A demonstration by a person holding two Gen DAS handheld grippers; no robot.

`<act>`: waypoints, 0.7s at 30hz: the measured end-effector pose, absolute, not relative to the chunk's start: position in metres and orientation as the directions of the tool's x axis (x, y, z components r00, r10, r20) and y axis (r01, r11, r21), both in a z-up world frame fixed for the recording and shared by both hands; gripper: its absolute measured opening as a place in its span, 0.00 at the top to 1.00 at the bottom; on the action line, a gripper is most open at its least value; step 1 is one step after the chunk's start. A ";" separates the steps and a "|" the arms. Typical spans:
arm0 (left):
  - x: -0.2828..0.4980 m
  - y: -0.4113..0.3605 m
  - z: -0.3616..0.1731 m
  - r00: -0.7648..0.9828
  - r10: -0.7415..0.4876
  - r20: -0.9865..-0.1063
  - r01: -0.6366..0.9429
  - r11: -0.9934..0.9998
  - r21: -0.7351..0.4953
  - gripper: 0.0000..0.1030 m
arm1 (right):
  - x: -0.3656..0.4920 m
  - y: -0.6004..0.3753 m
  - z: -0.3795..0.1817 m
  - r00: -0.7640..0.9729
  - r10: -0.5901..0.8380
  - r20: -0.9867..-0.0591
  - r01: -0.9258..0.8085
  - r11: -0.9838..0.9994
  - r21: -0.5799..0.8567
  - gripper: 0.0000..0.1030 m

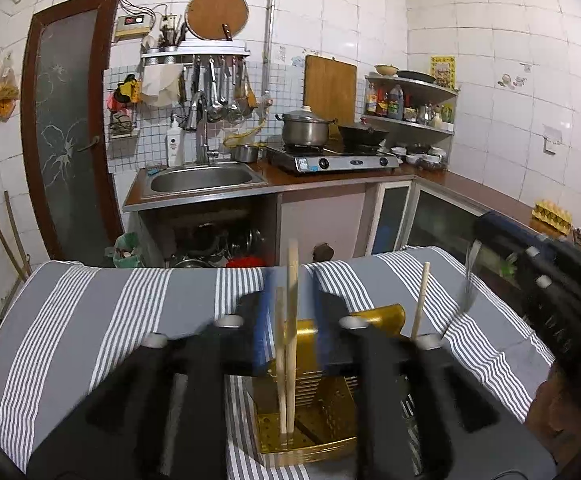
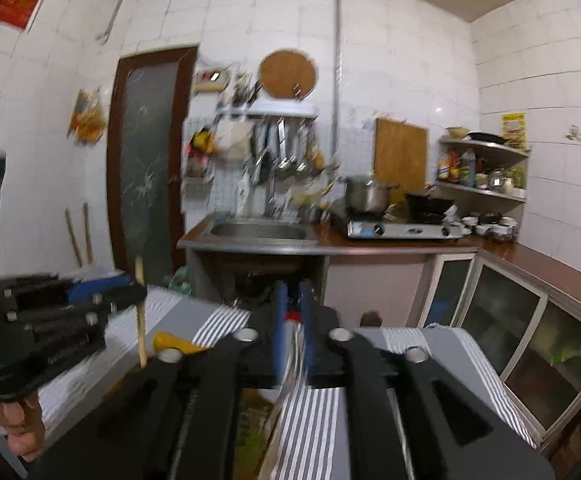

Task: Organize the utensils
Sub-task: 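Lower the chopstick and fork into the holder and open both tools, then move both open tools back to the chopsticks lying on the cloth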

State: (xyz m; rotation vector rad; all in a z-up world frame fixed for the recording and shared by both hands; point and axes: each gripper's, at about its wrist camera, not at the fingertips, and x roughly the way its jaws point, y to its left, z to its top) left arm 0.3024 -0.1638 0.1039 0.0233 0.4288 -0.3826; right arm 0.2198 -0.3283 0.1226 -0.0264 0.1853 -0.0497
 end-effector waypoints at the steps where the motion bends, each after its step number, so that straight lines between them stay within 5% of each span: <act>1: 0.301 -0.162 0.105 0.843 -0.355 -0.405 0.362 0.930 -0.061 0.64 | 0.216 -0.331 0.126 0.984 -0.049 -0.172 0.046 0.999 -0.018 0.68; 21: 0.269 -0.136 0.143 0.896 -0.321 -0.306 0.319 0.946 -0.061 0.45 | 0.191 -0.354 0.151 0.990 -0.078 -0.120 0.084 0.996 0.043 0.65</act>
